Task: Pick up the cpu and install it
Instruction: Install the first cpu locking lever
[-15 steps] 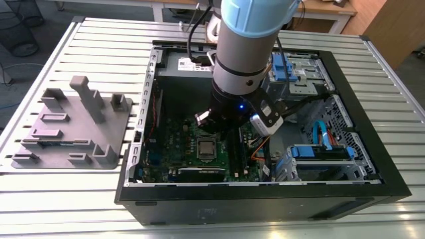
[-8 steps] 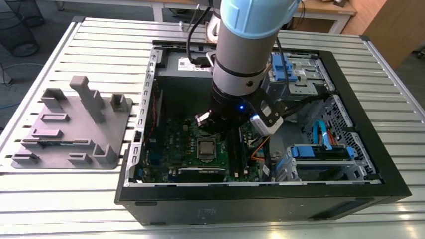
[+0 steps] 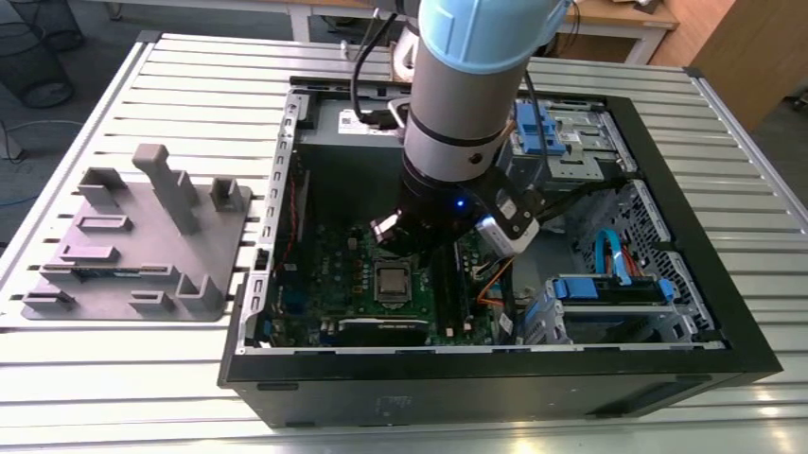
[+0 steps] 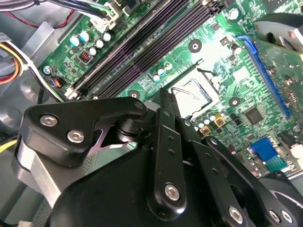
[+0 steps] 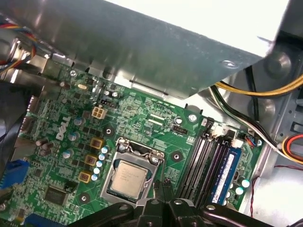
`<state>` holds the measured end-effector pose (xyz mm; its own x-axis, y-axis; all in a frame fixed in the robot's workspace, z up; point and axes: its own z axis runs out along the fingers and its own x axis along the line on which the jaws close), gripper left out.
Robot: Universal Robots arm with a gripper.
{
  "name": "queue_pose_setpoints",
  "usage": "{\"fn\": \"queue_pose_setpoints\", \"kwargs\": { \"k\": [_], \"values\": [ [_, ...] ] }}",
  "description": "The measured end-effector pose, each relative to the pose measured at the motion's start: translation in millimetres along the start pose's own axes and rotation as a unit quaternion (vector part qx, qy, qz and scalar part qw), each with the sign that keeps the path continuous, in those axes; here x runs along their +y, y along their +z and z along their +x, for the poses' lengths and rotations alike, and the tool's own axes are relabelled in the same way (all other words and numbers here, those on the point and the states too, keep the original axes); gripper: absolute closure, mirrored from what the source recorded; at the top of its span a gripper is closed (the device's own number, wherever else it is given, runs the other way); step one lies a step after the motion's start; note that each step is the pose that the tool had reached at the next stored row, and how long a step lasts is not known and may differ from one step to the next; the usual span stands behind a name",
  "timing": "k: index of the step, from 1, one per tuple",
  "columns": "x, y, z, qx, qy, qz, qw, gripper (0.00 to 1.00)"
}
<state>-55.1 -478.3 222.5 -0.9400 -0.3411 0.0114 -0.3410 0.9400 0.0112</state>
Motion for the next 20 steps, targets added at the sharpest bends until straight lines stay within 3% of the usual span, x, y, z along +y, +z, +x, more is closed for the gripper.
{"fn": "queue_pose_setpoints", "kwargs": {
  "k": [9,15,20],
  "values": [
    [0.4,1.2,1.9,0.0014,-0.035,0.0033,0.99939,0.89],
    [-0.7,6.6,2.3,0.0017,-0.059,0.0036,0.99824,0.89],
    [-4.2,10.9,3.5,0.0017,-0.069,0.0037,0.99761,0.89]
  ]
}}
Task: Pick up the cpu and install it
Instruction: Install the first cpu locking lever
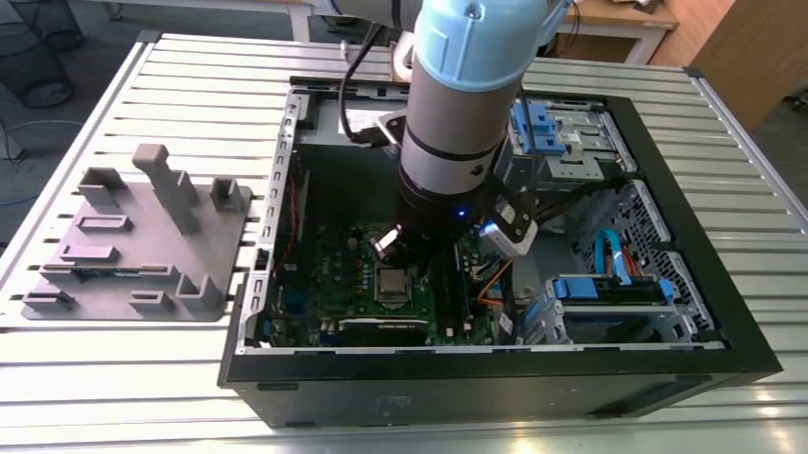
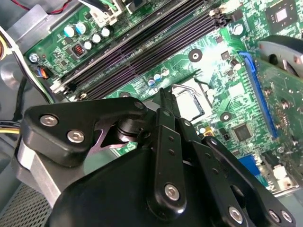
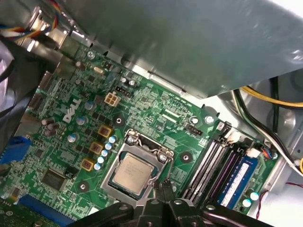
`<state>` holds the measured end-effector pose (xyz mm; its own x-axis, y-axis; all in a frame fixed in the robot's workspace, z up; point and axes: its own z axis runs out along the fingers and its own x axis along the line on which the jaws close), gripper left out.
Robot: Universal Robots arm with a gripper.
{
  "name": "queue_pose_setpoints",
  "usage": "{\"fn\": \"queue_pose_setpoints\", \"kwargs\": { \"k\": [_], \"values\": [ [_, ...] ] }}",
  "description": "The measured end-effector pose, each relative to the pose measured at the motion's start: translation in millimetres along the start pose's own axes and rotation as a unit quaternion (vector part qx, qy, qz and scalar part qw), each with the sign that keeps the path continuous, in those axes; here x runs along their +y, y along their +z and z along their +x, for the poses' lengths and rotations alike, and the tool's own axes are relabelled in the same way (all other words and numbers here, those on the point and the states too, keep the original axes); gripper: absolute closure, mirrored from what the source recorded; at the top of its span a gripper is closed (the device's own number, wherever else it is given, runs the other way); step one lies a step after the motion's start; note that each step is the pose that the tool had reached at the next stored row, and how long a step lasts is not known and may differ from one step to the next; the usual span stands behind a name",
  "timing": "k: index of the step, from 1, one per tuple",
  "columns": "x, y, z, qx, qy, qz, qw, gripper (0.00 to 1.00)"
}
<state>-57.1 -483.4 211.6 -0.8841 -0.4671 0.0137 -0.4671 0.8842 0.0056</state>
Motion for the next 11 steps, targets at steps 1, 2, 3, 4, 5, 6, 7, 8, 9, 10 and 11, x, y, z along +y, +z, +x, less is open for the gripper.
{"fn": "queue_pose_setpoints", "kwargs": {
  "k": [1,2,3,4,5,6,7,8,9,10,11],
  "values": [
    [-0.5,0.8,0.4,0.0,-0.001,0.0,1.0,0.89],
    [-0.5,1.0,0.5,0.0,-0.002,0.0,1.0,0.89],
    [-0.5,1.0,0.5,0.0,-0.002,0.0001,1.0,0.89],
    [-0.5,1.0,0.5,0.0001,-0.002,0.0001,1.0,0.89],
    [-0.6,1.0,0.5,0.0001,-0.002,0.0001,1.0,0.89],
    [-0.6,1.2,0.6,0.0,-0.002,0.0001,1.0,0.89],
    [-0.8,1.7,0.9,0.0,-0.002,0.0001,1.0,0.89],
    [-1.1,2.5,1.3,0.0001,-0.002,0.0002,1.0,0.89],
    [-1.5,3.6,1.7,0.0001,-0.002,0.0002,1.0,0.89],
    [-1.6,5.1,2.1,0.0,-0.002,0.0002,1.0,0.89],
    [-1.6,6.8,2.5,0.0,-0.002,0.0002,1.0,0.89]
  ]
}}
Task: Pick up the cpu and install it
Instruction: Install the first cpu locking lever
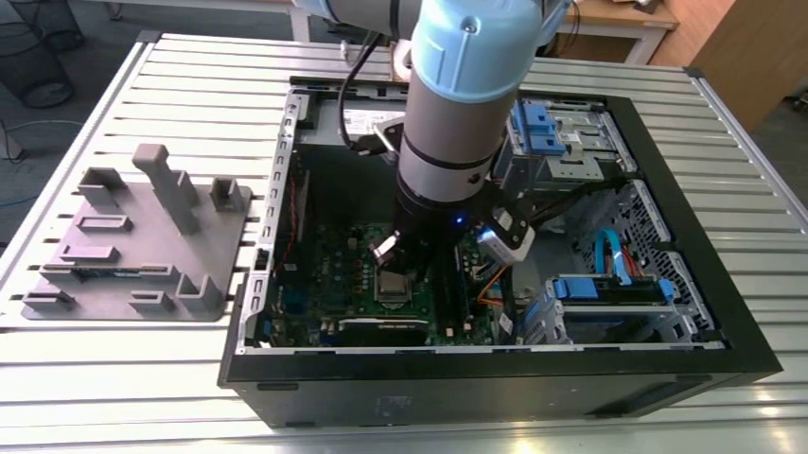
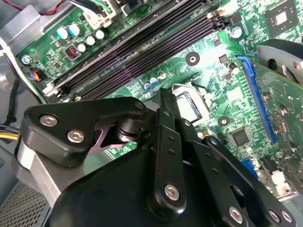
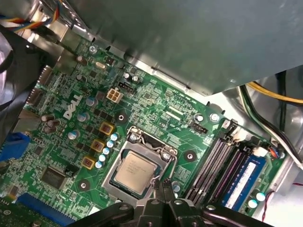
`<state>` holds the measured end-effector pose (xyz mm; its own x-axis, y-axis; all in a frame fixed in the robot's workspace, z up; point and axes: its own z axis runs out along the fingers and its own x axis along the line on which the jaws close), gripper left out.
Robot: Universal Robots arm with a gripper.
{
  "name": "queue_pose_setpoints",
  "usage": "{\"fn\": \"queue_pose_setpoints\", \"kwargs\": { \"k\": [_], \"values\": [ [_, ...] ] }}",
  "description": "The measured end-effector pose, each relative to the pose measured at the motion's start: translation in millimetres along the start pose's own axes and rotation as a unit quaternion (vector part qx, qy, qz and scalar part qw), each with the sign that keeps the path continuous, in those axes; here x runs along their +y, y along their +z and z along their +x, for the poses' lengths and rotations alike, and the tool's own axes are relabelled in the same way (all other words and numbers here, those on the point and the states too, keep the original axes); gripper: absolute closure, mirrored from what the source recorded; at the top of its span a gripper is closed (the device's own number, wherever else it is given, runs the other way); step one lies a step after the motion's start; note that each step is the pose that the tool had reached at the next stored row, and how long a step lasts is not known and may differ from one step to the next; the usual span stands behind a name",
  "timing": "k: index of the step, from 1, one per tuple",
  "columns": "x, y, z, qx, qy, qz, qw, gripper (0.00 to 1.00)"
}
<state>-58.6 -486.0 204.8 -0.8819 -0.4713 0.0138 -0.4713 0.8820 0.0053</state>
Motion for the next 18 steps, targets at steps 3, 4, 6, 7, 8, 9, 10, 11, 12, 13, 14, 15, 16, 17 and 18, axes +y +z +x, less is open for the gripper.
{"fn": "queue_pose_setpoints", "kwargs": {
  "k": [3,4,6,7,8,9,10,11,12,13,14,15,16,17,18],
  "values": [
    [-0.3,2.8,0.7,0.0,0.0,0.0,1.0,0.89],
    [-0.4,2.8,0.8,0.0,0.0,0.0,1.0,0.89],
    [-1.1,2.9,1.2,-0.0001,0.0,0.0,1.0,0.89],
    [-1.8,2.9,1.6,0.0,0.0,0.0,1.0,0.89],
    [-2.9,2.9,2.1,0.0,0.0,0.0001,1.0,0.89],
    [-4.2,2.9,2.8,0.0002,0.0,0.0003,1.0,0.89],
    [-5.2,3.0,3.4,0.0003,0.0,0.0005,1.0,0.89],
    [-5.7,3.2,3.7,0.0003,0.001,0.0005,1.0,0.89],
    [-6.3,3.4,4.0,0.0003,0.001,0.0006,1.0,0.89],
    [-6.8,3.6,4.2,0.0003,0.002,0.0006,1.0,0.89],
    [-6.9,4.3,4.3,0.0002,0.003,0.0006,0.99999,0.89],
    [-7.0,5.2,4.4,0.0003,0.004,0.0007,0.99999,0.89],
    [-7.2,6.6,4.4,0.0003,0.005,0.0006,0.99999,0.89],
    [-7.5,8.5,4.5,0.0003,0.006,0.0006,0.99998,0.89],
    [-8.0,10.1,4.7,0.0003,0.007,0.0005,0.99997,0.89]
  ]
}}
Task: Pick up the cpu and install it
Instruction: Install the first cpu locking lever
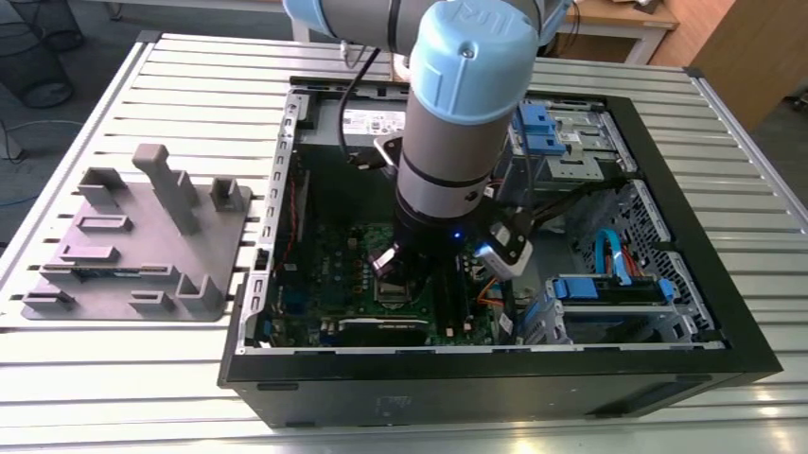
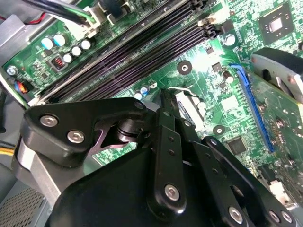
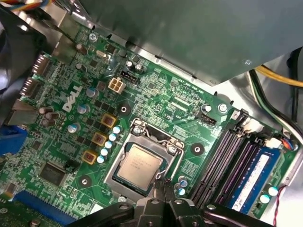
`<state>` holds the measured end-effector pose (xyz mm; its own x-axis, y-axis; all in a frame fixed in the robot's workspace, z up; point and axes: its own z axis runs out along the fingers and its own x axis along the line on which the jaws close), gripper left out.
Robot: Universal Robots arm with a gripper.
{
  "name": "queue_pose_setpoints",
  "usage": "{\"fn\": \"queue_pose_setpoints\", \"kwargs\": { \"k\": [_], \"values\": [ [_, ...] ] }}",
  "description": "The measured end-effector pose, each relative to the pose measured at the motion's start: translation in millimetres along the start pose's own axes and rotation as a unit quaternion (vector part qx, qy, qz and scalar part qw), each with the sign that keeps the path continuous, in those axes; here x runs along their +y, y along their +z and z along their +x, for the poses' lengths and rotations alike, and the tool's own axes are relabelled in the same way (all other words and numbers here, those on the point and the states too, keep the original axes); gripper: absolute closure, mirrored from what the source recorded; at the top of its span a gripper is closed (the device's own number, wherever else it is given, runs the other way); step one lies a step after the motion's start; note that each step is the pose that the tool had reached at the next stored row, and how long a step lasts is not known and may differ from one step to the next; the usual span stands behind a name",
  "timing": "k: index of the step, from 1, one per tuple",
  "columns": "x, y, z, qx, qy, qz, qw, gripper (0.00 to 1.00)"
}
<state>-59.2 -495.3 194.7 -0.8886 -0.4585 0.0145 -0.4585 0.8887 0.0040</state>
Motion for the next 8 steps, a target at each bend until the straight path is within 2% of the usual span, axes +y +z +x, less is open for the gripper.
{"fn": "queue_pose_setpoints", "kwargs": {
  "k": [2,6,8],
  "values": [
    [-0.9,2.2,0.5,0.0,0.002,0.0,1.0,0.89],
    [-1.2,2.6,0.6,-0.0001,0.003,-0.0002,1.0,0.89],
    [-3.4,3.4,1.6,-0.0003,0.003,-0.0005,1.0,0.89]
  ]
}}
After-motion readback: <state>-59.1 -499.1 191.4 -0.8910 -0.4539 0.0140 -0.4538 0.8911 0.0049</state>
